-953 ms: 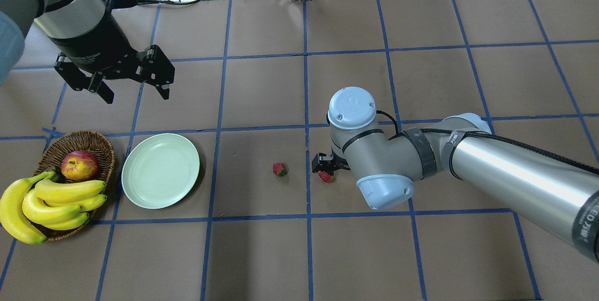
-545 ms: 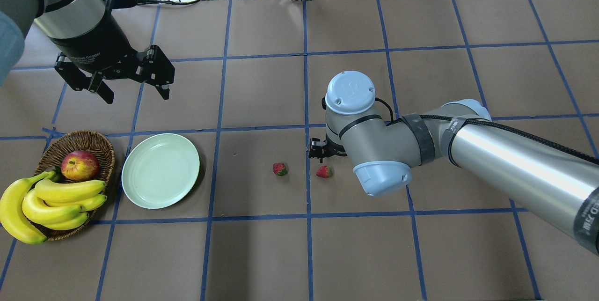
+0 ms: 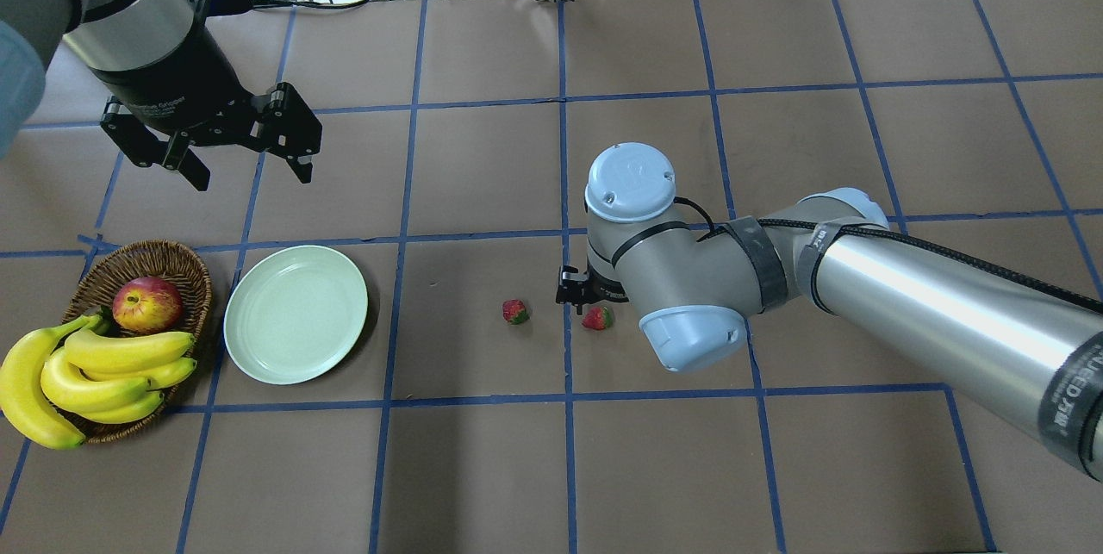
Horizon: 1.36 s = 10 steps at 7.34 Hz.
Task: Collect all strawberries into plate
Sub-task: 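Grasp the just-placed strawberry again with the right gripper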
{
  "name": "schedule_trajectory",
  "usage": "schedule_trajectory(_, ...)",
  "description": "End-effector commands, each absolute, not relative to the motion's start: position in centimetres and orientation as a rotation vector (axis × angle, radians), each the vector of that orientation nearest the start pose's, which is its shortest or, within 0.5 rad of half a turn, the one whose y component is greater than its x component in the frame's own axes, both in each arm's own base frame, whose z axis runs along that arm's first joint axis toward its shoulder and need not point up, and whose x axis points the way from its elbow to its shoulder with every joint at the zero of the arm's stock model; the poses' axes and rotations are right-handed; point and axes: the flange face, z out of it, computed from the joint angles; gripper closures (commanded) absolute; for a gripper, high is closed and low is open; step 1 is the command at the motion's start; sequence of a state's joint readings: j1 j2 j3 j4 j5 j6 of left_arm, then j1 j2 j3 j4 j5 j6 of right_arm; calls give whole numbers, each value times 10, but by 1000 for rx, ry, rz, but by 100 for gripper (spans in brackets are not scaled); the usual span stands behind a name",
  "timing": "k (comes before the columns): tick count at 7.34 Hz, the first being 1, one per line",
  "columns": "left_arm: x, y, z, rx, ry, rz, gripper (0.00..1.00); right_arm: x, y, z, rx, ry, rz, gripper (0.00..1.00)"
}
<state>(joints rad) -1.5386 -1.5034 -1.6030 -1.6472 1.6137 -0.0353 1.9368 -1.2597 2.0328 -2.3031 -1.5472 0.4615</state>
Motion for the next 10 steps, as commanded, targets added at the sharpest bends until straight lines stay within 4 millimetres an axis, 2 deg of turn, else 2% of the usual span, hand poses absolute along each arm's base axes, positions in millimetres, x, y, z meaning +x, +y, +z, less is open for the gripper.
schedule_trajectory(1, -114, -463, 497, -103, 3096, 64, 0, 309, -416, 181, 153, 3132, 103, 23)
schedule_trajectory(2, -114, -463, 497, -106, 3096, 64, 0, 311, -417, 182, 152, 3113, 87, 32)
schedule_trajectory(3, -115, -463, 497, -113, 3096, 64, 0, 316, -418, 174, 152, 3079, 122, 46)
schedule_trajectory(4, -115, -463, 497, -113, 3094, 64, 0, 316, -420, 170, 149, 3073, 108, 53)
schedule_trajectory(5, -115, -463, 497, -110, 3096, 64, 0, 317, -420, 171, 144, 3073, 106, 67)
schedule_trajectory(7, -115, -463, 497, -110, 3096, 64, 0, 316, -423, 173, 132, 3083, 91, 87)
schedule_trajectory(9, -114, -463, 497, -105, 3095, 64, 0, 318, -429, 184, 135, 3078, 54, 91)
schedule_trajectory(10, -114, -463, 497, -106, 3096, 64, 0, 323, -438, 199, 168, 3061, 12, 91)
